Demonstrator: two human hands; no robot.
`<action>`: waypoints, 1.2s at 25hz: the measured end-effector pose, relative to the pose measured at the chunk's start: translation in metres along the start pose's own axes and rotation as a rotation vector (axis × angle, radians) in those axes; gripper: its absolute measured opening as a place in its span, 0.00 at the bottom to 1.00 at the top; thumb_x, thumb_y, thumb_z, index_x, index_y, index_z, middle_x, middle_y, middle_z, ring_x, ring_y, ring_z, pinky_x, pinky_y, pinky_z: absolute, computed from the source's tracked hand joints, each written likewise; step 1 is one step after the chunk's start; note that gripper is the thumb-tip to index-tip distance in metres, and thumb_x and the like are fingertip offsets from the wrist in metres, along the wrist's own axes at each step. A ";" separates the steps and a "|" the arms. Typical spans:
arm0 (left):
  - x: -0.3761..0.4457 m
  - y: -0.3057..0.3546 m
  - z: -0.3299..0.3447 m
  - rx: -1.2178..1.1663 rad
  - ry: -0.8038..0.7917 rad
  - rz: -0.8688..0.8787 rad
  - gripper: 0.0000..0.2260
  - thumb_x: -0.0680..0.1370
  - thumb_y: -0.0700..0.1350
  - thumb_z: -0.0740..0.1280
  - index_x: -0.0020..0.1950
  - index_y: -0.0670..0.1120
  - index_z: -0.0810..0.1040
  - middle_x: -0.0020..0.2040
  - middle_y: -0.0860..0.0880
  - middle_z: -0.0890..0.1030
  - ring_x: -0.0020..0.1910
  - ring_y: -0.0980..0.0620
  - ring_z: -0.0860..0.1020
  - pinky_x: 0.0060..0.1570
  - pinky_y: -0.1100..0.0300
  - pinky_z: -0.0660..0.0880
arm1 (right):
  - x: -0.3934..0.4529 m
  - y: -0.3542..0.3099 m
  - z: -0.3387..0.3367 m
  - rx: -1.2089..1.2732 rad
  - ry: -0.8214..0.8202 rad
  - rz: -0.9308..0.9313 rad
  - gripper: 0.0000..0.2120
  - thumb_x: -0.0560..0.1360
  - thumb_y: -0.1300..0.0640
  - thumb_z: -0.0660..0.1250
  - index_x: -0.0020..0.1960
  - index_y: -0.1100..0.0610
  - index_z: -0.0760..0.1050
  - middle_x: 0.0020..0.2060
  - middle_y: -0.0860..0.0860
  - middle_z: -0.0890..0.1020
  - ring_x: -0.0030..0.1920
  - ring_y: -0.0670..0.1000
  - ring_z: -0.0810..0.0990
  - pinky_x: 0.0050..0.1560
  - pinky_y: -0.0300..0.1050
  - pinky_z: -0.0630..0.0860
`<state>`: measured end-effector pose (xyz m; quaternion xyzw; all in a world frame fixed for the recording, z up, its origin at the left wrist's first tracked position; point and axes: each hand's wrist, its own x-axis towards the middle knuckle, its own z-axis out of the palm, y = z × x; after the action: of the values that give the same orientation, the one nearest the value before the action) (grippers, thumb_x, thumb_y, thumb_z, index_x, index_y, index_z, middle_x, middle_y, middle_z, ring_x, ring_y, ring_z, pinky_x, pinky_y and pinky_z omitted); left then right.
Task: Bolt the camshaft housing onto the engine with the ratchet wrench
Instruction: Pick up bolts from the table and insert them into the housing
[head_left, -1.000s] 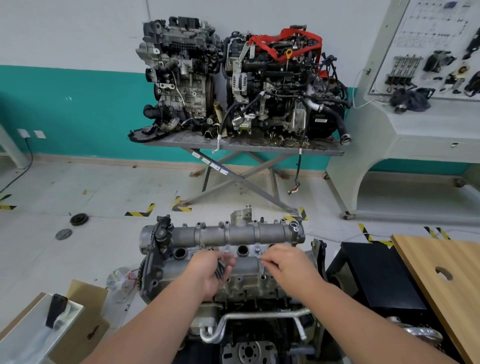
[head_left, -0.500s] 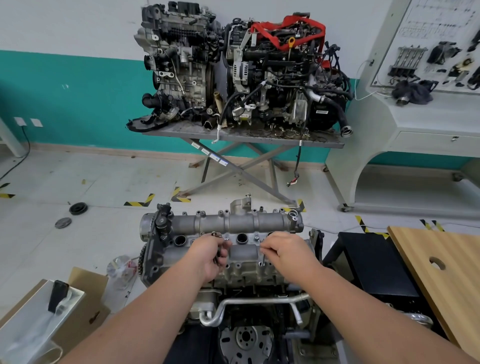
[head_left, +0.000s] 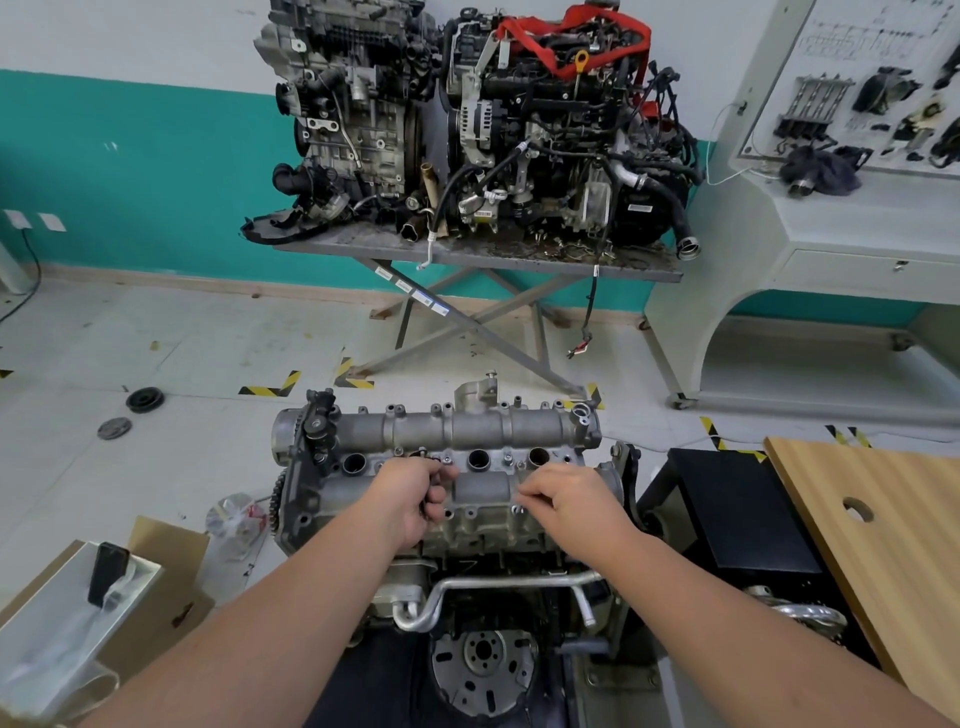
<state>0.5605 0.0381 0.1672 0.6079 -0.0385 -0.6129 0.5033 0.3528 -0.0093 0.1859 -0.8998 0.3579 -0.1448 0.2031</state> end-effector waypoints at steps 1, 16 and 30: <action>0.001 -0.001 0.000 0.000 -0.002 0.008 0.14 0.84 0.40 0.56 0.42 0.40 0.76 0.34 0.48 0.73 0.23 0.57 0.62 0.18 0.67 0.56 | -0.001 0.000 0.001 0.009 0.012 0.000 0.07 0.79 0.56 0.70 0.48 0.58 0.85 0.43 0.47 0.82 0.46 0.47 0.79 0.55 0.41 0.75; -0.002 0.000 -0.003 0.047 -0.016 0.016 0.12 0.84 0.41 0.57 0.45 0.41 0.76 0.32 0.51 0.77 0.23 0.57 0.63 0.18 0.67 0.56 | 0.020 -0.007 -0.005 0.093 -0.261 0.357 0.11 0.78 0.53 0.69 0.38 0.51 0.83 0.23 0.42 0.77 0.22 0.39 0.72 0.25 0.32 0.64; -0.018 0.008 -0.008 0.108 -0.196 0.114 0.05 0.83 0.42 0.62 0.52 0.42 0.74 0.37 0.47 0.79 0.26 0.55 0.67 0.21 0.64 0.60 | 0.048 -0.052 0.001 0.635 -0.049 0.500 0.07 0.78 0.52 0.69 0.56 0.50 0.81 0.46 0.46 0.85 0.44 0.45 0.83 0.40 0.42 0.79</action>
<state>0.5669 0.0501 0.1833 0.5681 -0.1552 -0.6368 0.4976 0.4170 -0.0080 0.2155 -0.6809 0.4980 -0.1728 0.5085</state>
